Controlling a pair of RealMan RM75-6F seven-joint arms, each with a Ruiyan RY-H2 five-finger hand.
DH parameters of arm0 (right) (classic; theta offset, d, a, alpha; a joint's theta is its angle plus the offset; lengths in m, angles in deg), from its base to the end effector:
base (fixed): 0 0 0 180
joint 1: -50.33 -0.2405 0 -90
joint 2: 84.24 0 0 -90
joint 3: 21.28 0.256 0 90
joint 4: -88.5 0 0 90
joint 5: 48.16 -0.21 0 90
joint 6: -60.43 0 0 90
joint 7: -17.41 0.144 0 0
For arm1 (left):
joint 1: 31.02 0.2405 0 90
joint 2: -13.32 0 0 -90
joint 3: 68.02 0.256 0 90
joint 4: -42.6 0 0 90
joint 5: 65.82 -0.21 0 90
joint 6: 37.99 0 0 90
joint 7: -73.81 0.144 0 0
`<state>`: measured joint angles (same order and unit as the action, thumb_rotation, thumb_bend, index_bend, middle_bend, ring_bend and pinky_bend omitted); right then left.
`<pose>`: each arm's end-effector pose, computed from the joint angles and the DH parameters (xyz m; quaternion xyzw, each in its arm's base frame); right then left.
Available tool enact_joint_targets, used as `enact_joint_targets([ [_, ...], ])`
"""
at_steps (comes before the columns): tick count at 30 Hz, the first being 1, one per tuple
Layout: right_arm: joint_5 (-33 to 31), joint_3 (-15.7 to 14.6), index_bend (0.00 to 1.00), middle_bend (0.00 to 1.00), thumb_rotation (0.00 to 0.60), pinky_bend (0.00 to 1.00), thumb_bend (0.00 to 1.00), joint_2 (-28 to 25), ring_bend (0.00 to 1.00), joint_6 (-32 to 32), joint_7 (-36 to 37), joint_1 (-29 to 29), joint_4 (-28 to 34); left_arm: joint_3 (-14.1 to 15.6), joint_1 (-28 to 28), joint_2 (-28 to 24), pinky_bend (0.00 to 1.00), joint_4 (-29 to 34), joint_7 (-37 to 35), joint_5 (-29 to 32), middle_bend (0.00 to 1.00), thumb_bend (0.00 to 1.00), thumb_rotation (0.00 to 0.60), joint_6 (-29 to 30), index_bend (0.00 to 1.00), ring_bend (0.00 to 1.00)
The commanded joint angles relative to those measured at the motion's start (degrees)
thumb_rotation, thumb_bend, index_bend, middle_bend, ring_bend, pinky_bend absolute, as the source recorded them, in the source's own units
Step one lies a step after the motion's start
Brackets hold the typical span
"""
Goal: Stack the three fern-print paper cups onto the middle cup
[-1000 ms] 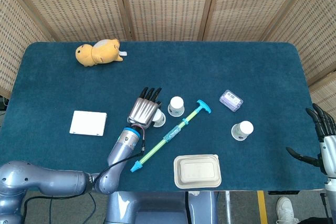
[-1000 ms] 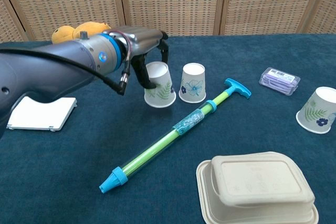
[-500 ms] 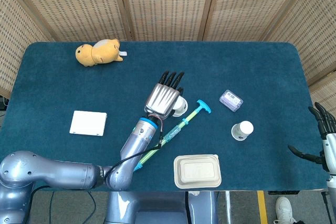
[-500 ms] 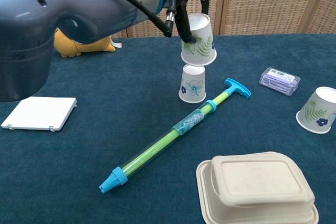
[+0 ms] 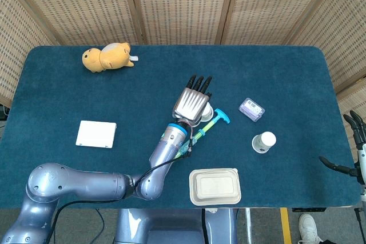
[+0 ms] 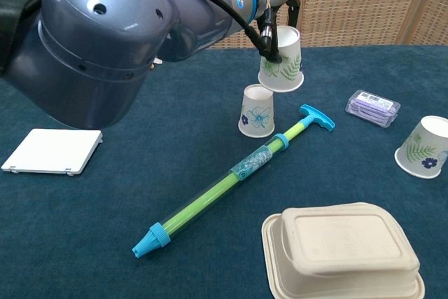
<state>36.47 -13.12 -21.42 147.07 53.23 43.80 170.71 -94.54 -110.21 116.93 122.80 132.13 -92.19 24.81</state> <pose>-0.3318 -0.2112 0.2062 0.4753 -0.4565 0.5567 0.5058 0.0936 0.3815 -0.0521 -0.7643 -0.2618 -0.3737 0.4557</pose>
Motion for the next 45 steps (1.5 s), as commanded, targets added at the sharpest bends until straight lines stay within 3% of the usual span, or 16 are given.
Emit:
enact_joint_targets([
  [1,-0.16,0.04,0.07,0.00,0.600,0.00,0.18,0.03,0.00,-0.12,0.09,0.06,-0.14,0.25,-0.41,0.24,0.03,-0.80,0.02,0.32,0.00,0.29,0.600,-0.23,0.44,0.00],
  [20,-0.55,0.39,0.07,0.00,0.600,0.00,0.18,0.32,0.00,-0.78,0.34,-0.01,-0.76,1.97,-1.54,2.81,0.03,-9.01,-1.17,3.14,0.00,0.29,0.600,-3.06,0.44,0.00],
  [36,-0.53,0.66,0.07,0.00,0.600,0.00,0.18,0.29,0.00,-0.55,1.08,0.18,-0.88,2.55,-0.95,1.37,0.03,-7.25,-0.72,3.84,0.00,0.29,0.600,-1.88,0.43,0.00],
  [45,-0.13,0.69,0.07,0.00,0.600,0.00,0.18,0.06,0.00,0.41,1.04,0.63,-0.50,3.20,-0.75,2.21,0.02,-9.07,-0.82,5.69,0.00,0.29,0.600,-3.41,0.30,0.00],
])
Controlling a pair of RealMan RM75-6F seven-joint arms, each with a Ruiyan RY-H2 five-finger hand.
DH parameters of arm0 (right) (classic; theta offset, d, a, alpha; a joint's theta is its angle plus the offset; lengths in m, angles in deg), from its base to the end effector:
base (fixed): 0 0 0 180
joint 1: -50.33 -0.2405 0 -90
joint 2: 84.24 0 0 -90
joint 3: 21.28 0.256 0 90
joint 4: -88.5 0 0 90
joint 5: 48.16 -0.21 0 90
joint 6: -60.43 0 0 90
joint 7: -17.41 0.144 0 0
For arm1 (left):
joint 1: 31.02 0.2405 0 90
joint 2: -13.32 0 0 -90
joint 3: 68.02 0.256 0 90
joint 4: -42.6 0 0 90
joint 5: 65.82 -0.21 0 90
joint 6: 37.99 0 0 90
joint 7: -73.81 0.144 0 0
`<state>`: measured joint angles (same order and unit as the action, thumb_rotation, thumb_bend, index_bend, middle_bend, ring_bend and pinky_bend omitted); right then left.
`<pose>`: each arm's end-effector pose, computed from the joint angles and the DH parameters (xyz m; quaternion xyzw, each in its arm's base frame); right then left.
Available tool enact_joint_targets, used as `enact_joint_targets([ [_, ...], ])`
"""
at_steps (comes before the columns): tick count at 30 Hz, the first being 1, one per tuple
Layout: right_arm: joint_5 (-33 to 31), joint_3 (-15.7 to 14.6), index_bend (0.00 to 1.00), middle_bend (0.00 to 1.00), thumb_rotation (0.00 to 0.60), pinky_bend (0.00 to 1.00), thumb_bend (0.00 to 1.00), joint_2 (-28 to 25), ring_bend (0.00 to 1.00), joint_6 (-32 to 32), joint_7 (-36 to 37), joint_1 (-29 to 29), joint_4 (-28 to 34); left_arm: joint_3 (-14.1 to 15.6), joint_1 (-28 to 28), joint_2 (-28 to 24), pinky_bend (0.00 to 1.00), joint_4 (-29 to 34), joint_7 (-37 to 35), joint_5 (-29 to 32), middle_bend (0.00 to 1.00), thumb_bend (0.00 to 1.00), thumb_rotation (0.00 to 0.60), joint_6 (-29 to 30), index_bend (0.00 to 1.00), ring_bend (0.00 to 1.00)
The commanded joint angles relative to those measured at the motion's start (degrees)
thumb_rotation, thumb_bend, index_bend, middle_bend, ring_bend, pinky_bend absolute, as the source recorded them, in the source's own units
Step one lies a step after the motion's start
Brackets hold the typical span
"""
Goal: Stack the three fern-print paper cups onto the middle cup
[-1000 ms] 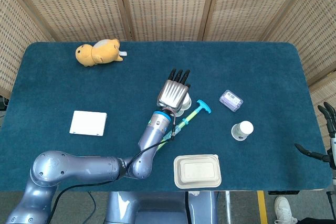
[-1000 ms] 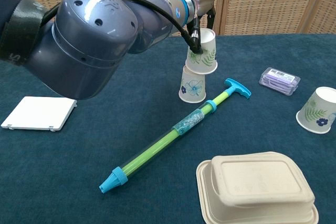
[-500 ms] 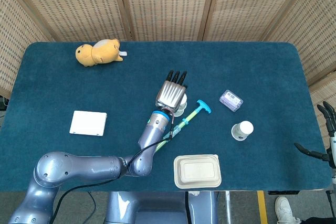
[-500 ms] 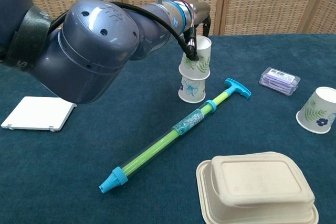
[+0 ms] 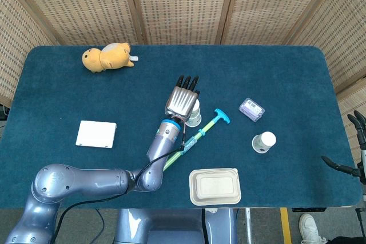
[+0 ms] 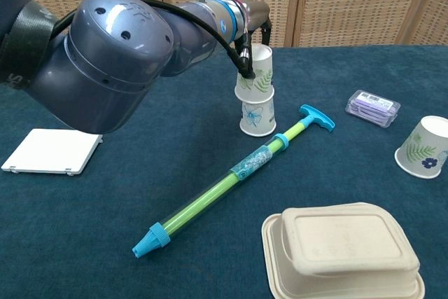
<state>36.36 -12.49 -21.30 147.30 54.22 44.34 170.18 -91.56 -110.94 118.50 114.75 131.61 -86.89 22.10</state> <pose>-0.3341 -0.2101 0.2090 0.4678 -0.4560 0.5621 0.5072 0.0643 0.4038 -0.0666 -0.7624 -0.2826 -0.3228 0.4845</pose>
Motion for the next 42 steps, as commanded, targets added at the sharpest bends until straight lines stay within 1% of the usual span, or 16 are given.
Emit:
enact_joint_targets([
  [1,-0.05,0.07,0.07,0.00,0.600,0.00,0.18,-0.07,0.00,0.25,0.10,0.15,0.02,0.27,-0.05,1.00,0.02,-1.61,-0.61,0.32,0.00,0.28,0.600,-0.99,0.27,0.00],
  [6,-0.14,0.09,0.07,0.00,0.600,0.00,0.18,-0.09,0.00,0.10,0.31,0.19,-0.13,0.32,0.29,1.63,0.02,-2.40,-2.53,-0.93,0.00,0.23,0.600,-1.66,0.14,0.00],
  [9,-0.07,0.05,0.07,0.00,0.600,0.00,0.18,-0.09,0.00,-0.07,0.33,0.12,-0.19,0.11,0.75,1.29,0.02,-1.71,-3.79,-1.93,0.00,0.19,0.600,-1.44,0.11,0.00],
  [11,-0.04,0.04,0.07,0.00,0.600,0.00,0.18,-0.11,0.00,-0.16,0.38,0.08,-0.20,-0.04,1.29,0.72,0.02,-0.64,-4.75,-2.69,0.00,0.19,0.600,-1.07,0.11,0.00],
  [15,-0.23,0.03,0.07,0.00,0.600,0.00,0.18,-0.09,0.00,-0.56,0.26,-0.01,-0.32,0.20,4.46,-1.62,0.02,4.72,-9.08,-6.01,0.00,0.19,0.600,1.12,0.10,0.00],
  [17,-0.33,-0.04,0.07,0.00,0.600,0.00,0.18,-0.09,0.00,-0.92,-0.11,-0.09,-0.25,1.36,6.92,-3.47,0.02,8.68,-11.21,-8.64,0.00,0.19,0.600,3.09,0.09,0.00],
  [20,-0.23,-0.19,0.07,0.00,0.600,0.00,0.18,0.00,0.00,-1.32,-1.04,-0.30,0.01,4.77,11.27,-6.86,0.02,14.92,-13.41,-14.30,0.00,0.19,0.600,7.65,0.06,0.00],
  [23,-0.36,-0.25,0.07,0.00,0.600,0.00,0.18,0.18,0.00,-1.80,-2.96,-0.56,0.58,9.09,17.13,-10.61,0.02,21.90,-16.72,-21.89,0.00,0.19,0.600,14.51,0.01,0.00],
  [25,-0.21,-0.30,0.07,0.00,0.600,0.00,0.18,0.23,0.00,-1.84,-4.14,-0.70,0.96,10.86,19.88,-12.28,0.02,24.87,-18.24,-24.69,0.00,0.19,0.600,17.66,0.00,0.00],
  [29,-0.19,-0.22,0.07,0.00,0.600,0.00,0.18,0.47,0.00,-1.67,-7.38,-0.90,2.14,16.89,27.08,-17.73,0.02,31.74,-21.39,-32.32,0.00,0.19,0.600,25.00,0.00,0.00],
  [30,-0.33,-0.22,0.07,0.00,0.600,0.00,0.18,0.55,0.00,-1.79,-8.50,-0.97,2.56,18.99,29.34,-19.38,0.02,33.15,-22.43,-35.10,0.00,0.19,0.600,27.28,0.00,0.00],
  [33,-0.56,-0.29,0.07,0.00,0.600,0.00,0.18,0.71,0.00,-2.17,-10.60,-1.16,3.22,22.97,33.49,-21.77,0.02,34.06,-24.05,-40.01,0.00,0.19,0.600,31.68,0.00,0.00],
  [34,-0.68,-0.35,0.07,0.00,0.600,0.00,0.18,0.76,0.00,-2.53,-11.85,-1.33,3.69,25.48,36.06,-22.95,0.02,33.85,-25.46,-42.90,0.00,0.19,0.600,34.09,0.00,0.00],
  [36,-0.65,-0.46,0.08,0.00,0.600,0.00,0.18,0.84,0.00,-3.07,-13.44,-1.67,4.50,28.57,39.49,-24.32,0.02,32.94,-27.81,-46.17,0.00,0.19,0.600,36.46,0.00,0.00],
  [38,-0.69,-0.47,0.09,0.00,0.600,0.00,0.18,1.12,0.00,-3.55,-15.53,-2.09,5.11,31.17,42.76,-25.54,0.02,31.88,-30.03,-48.03,0.00,0.19,0.600,38.09,0.00,0.00],
  [42,-1.83,0.09,0.15,0.00,0.600,0.00,0.18,2.18,0.00,-4.54,-20.88,-3.10,6.93,34.79,48.05,-26.94,0.02,28.53,-34.61,-50.32,0.00,0.19,0.600,39.66,0.00,0.00],
])
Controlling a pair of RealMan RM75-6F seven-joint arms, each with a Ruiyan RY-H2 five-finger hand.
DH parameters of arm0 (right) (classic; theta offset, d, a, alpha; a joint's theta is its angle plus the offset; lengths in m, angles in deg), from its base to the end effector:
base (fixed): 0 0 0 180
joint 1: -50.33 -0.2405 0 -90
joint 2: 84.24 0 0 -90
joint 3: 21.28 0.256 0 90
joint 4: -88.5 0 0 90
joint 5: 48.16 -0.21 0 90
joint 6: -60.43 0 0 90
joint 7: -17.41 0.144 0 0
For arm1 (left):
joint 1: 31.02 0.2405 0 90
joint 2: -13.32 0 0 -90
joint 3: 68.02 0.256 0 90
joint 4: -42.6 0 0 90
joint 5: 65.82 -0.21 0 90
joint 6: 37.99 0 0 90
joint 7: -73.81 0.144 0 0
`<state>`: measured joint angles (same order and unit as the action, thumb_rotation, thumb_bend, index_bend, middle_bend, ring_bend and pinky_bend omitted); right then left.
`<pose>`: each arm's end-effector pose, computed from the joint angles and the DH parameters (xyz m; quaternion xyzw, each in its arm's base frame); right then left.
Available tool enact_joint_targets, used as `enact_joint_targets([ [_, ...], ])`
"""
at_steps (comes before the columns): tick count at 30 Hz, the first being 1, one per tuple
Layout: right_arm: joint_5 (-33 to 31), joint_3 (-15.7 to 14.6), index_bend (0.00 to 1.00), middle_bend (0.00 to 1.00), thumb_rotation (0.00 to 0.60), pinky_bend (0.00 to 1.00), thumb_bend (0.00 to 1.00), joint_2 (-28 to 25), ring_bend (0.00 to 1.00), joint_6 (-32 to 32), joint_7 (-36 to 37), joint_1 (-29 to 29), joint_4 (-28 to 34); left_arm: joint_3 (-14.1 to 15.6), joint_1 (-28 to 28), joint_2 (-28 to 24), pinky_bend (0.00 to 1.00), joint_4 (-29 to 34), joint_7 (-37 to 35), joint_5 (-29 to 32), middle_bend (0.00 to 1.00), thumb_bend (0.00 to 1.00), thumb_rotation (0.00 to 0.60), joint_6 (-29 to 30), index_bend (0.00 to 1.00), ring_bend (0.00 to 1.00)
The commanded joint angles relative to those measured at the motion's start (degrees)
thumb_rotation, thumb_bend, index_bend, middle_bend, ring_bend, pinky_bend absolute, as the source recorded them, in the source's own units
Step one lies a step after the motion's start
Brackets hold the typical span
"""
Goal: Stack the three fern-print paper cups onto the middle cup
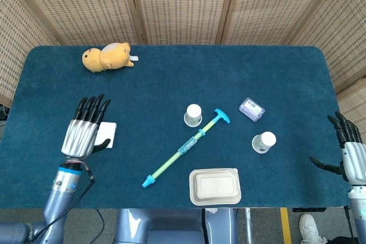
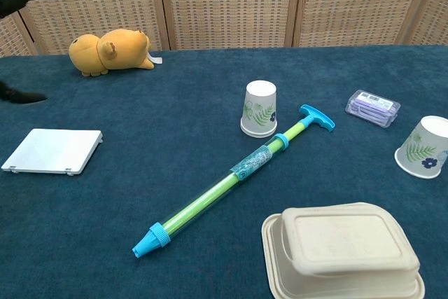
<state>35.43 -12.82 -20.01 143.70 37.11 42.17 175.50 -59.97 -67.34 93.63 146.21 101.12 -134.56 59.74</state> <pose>-0.3154 -0.2208 0.1817 0.5225 -0.4310 0.4970 0.5424 -0.1751 0.2578 0.0734 -0.6468 -0.3013 -0.4349 0.5493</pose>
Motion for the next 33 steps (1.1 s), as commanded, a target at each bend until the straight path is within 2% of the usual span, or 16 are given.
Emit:
enact_joint_targets([
  [1,-1.26,0.64,0.16,0.00,0.600,0.00,0.18,1.21,0.00,-1.41,-5.59,-1.42,2.37,4.03,6.00,-2.22,0.02,-4.62,-5.26,-3.15,0.00,0.19,0.600,2.36,0.00,0.00],
  [6,-2.91,1.68,0.19,0.00,0.600,0.00,0.18,1.89,0.00,-5.21,-12.83,-4.46,5.33,5.18,11.35,-1.57,0.02,-10.61,-9.34,-3.94,0.00,0.20,0.600,3.18,0.00,0.00],
  [13,-7.36,2.90,0.18,0.00,0.600,0.00,0.18,4.93,0.00,-11.65,-21.50,-9.10,7.02,4.99,15.29,-1.12,0.02,-16.19,-13.85,-6.58,0.00,0.20,0.600,2.67,0.00,0.00],
  [21,-14.26,3.40,0.22,0.00,0.600,0.00,0.18,11.23,0.00,-18.91,-25.80,-13.40,2.09,3.54,17.98,-1.16,0.02,-19.58,-17.19,-9.55,0.00,0.20,0.600,1.84,0.00,0.00],
  [33,-18.57,3.16,0.24,0.00,0.600,0.00,0.18,15.72,0.00,-22.23,-27.73,-15.49,-3.54,0.88,19.83,-2.25,0.02,-19.43,-18.88,-12.39,0.00,0.20,0.600,-0.14,0.00,0.00],
])
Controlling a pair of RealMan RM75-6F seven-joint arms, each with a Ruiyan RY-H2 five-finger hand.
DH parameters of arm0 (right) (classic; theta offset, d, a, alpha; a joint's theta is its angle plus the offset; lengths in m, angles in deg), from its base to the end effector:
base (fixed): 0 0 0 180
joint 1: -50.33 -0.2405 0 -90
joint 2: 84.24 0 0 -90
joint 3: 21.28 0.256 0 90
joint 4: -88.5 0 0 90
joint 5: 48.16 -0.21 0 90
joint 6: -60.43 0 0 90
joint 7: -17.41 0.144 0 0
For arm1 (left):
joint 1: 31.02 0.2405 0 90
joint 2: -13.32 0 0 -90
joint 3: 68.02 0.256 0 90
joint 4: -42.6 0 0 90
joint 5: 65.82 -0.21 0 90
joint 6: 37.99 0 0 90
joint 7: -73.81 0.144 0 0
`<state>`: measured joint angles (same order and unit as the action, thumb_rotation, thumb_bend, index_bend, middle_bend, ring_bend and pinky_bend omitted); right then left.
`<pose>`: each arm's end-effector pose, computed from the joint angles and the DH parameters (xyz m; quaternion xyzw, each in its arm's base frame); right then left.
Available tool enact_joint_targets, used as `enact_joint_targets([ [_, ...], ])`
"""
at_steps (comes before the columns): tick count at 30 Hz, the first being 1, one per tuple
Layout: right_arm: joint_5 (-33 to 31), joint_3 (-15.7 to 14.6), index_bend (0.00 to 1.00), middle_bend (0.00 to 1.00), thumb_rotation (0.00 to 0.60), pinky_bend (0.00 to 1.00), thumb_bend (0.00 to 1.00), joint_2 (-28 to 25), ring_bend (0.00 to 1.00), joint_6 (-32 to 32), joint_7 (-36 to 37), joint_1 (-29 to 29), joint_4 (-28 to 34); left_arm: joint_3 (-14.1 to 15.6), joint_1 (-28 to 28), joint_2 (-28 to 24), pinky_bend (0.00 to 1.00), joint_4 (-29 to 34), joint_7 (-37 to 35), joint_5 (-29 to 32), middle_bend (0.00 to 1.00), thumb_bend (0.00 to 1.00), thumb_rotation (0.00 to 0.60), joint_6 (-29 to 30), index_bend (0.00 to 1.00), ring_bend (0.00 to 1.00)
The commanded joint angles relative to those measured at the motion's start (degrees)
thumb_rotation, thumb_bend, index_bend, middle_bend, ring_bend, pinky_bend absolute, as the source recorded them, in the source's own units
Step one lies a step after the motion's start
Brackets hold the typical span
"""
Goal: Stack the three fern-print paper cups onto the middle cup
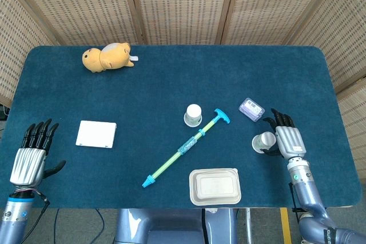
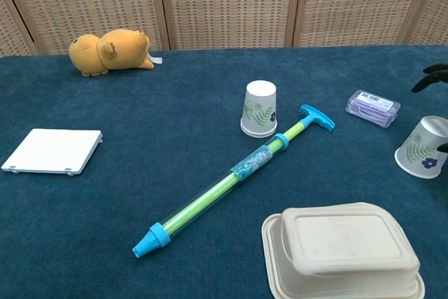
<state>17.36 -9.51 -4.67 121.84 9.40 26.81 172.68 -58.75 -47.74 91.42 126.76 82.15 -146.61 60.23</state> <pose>-0.2766 -0.3038 0.0625 0.6077 -0.4742 0.3570 0.5277 -0.2887 0.2004 0.1000 -0.6209 -0.3167 -0.4183 0.5825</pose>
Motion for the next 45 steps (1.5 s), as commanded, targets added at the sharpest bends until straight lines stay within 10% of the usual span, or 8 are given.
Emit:
enact_joint_targets([
  [1,-0.77,-0.20,0.24,0.00,0.600,0.00,0.18,0.47,0.00,-0.51,0.04,-0.12,-1.12,-0.57,0.33,-0.04,0.02,0.00,0.23,-0.56,0.00,0.20,0.600,-1.05,0.00,0.00],
  [45,-3.66,-0.57,0.55,0.05,0.600,0.00,0.22,2.31,0.00,-2.53,-2.40,-2.79,-4.31,-7.49,4.69,-0.86,0.02,0.04,-0.44,-7.23,0.00,0.20,0.600,-7.87,0.00,0.00],
])
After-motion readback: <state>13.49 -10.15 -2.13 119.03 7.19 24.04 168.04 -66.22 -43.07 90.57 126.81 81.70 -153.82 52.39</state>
